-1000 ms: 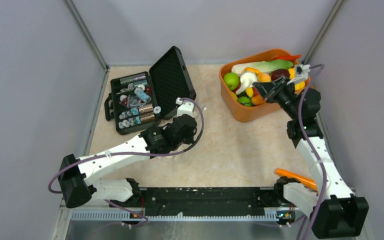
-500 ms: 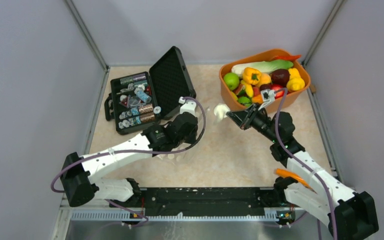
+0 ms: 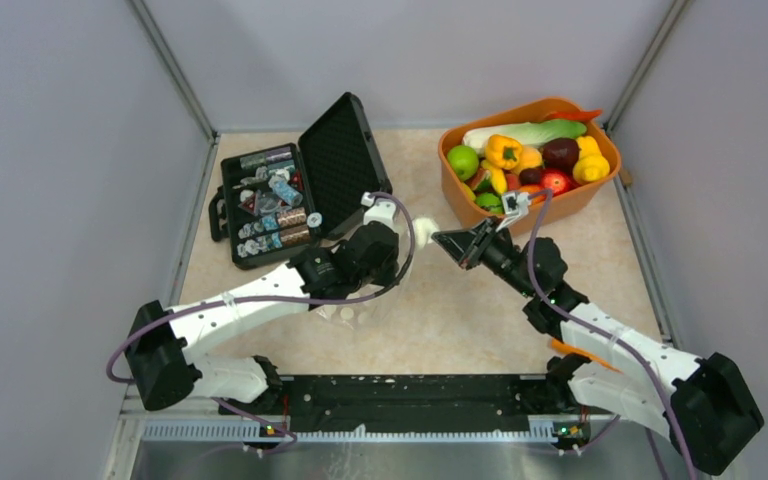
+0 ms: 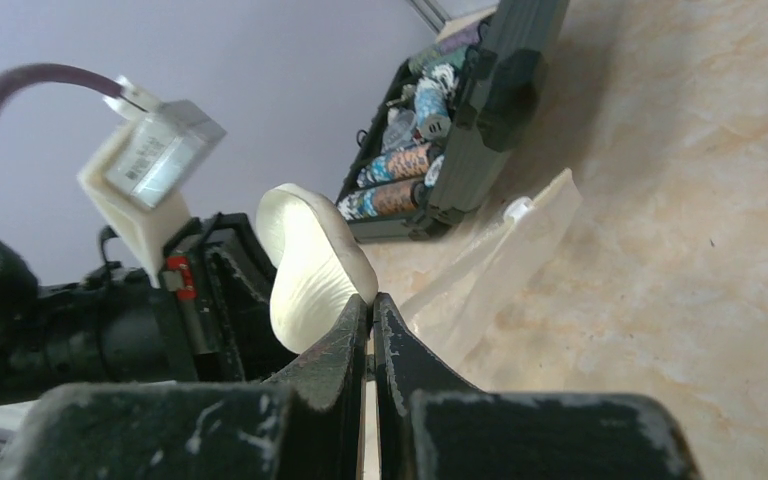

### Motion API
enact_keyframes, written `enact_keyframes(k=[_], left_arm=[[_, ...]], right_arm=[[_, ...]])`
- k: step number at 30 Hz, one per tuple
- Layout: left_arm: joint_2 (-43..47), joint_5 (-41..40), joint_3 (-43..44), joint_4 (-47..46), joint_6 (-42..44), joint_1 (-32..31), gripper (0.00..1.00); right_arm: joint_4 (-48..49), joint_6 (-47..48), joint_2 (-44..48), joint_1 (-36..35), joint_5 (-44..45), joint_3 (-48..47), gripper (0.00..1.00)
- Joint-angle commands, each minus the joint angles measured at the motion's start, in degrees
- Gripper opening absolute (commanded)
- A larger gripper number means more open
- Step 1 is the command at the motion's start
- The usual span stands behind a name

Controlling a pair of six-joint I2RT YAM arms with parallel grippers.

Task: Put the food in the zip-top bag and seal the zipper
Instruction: Place the fake vegetable in the zipper food storage bag.

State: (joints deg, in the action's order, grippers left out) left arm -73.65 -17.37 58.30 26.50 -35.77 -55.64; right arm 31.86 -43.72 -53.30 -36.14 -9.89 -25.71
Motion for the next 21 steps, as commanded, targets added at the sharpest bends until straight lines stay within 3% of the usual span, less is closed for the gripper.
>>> enact_keyframes(k=[1,12,21], left_arm=[[0.8,0.1,2.3,-2.6,-0.4,0.5,0.00],[3.7,-1.2,1.0,-2.4,-1.4,1.7,0.00],[5.4,-1.6,0.9,-2.6,-1.5,2.3,0.00]], right_arm=[[4.8,0.2,-3.4,-2.1,3.4,1.1,0.00],[4.7,6.7,-4.8,-4.7,4.0,3.3,0.00],[-8.1,16.0,-8.3,-8.7,5.5,-3.3,0.00]])
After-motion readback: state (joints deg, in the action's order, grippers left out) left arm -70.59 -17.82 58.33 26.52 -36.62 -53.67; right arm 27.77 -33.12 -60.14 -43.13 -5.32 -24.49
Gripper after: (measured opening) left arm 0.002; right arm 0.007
